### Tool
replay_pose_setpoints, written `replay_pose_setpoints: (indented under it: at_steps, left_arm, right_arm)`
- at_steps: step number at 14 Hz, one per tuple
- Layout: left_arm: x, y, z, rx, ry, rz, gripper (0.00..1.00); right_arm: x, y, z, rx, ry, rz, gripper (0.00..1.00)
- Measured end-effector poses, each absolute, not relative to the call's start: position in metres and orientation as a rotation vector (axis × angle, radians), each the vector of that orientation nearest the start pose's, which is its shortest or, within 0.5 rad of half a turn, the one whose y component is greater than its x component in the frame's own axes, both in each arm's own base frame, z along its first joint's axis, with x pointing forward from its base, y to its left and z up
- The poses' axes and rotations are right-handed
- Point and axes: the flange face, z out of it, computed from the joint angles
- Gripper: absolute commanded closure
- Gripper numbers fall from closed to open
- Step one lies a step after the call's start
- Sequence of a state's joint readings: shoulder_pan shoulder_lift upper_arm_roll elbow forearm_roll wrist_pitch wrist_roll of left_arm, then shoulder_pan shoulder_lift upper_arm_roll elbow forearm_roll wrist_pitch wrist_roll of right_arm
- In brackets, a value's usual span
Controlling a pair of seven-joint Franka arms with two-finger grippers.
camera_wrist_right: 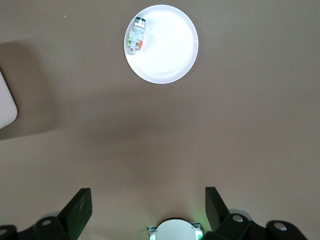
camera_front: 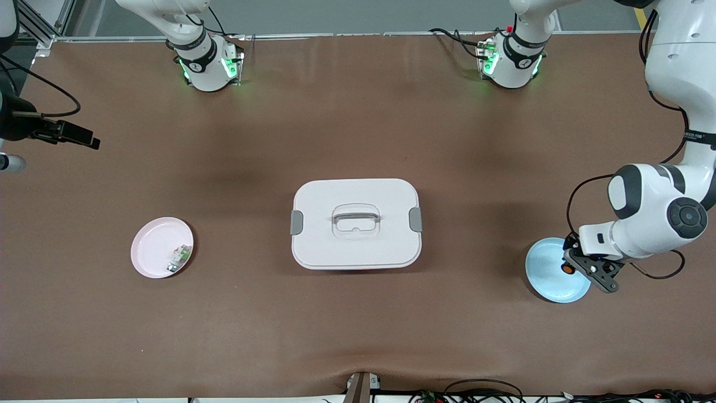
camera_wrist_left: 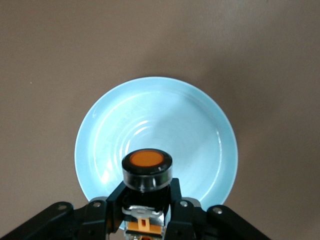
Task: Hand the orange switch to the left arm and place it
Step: 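Carry the switch to the blue plate with the left gripper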
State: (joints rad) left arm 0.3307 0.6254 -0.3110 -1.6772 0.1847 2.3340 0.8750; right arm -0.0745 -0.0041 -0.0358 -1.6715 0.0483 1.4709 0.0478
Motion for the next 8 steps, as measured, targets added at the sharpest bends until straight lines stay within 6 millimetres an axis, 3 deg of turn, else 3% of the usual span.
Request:
replay_pose_setpoints:
  at_steps: [8]
  left_arm:
    - [0.687, 0.043, 0.227, -2.46, 1.922, -0.151, 1.0]
  right_arm:
    - [0.542, -0.04, 0.591, -3.087, 0.2, 0.211, 0.0]
